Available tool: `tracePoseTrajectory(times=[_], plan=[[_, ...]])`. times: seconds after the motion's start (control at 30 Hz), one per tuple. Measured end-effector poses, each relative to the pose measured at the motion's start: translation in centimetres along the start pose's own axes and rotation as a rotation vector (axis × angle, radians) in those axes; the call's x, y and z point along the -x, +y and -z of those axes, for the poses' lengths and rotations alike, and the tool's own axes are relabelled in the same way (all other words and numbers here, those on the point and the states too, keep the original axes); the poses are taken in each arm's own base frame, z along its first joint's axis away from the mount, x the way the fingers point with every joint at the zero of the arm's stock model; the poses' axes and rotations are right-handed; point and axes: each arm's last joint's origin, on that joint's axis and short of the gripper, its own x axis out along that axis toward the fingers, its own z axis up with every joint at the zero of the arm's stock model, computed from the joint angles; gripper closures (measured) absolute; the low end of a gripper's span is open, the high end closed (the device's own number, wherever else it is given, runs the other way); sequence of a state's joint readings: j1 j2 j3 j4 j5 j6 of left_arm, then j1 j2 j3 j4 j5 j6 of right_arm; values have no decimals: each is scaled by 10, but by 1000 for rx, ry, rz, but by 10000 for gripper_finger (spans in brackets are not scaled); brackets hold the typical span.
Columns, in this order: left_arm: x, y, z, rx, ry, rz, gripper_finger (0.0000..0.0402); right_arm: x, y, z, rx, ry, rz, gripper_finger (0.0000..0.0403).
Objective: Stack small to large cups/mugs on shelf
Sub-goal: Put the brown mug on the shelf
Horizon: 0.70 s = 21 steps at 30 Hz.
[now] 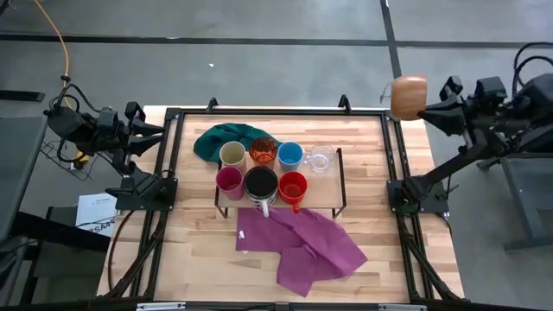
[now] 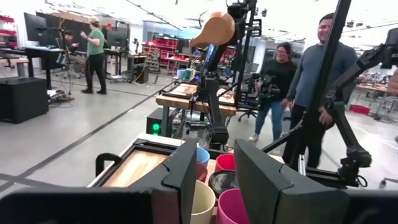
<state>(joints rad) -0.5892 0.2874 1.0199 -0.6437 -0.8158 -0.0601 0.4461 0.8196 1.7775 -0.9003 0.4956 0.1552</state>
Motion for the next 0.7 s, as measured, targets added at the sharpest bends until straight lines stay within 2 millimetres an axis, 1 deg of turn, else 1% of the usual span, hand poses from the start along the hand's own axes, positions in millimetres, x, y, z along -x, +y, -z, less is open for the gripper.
tracePoseTrajectory(times=[0.07, 0.17, 0.2, 0.27, 0.33, 0.47, 0.6, 0.7], plan=[[0, 0, 0, 0, -1, -5, 307, 5, -4, 8, -10, -61, -18, 403], [0, 0, -1, 3, -4, -9, 307, 11, -9, 27, -54, -154, -60, 403], [0, 0, -1, 4, -5, -10, 307, 11, -10, 35, -71, -186, -69, 403], [0, 0, -1, 5, -5, -14, 307, 5, -9, 52, -81, -208, -107, 403], [0, 0, -1, 6, -6, -17, 307, -3, -8, 74, -86, -164, -112, 403], [0, 0, -1, 11, -11, -22, 307, -16, -6, 108, -172, -74, -99, 403], [0, 1, -1, 13, -12, -34, 307, -33, 0, 135, -226, 32, -95, 403], [0, 1, -1, 19, -12, -36, 307, -44, 5, 146, -263, 98, -93, 403]])
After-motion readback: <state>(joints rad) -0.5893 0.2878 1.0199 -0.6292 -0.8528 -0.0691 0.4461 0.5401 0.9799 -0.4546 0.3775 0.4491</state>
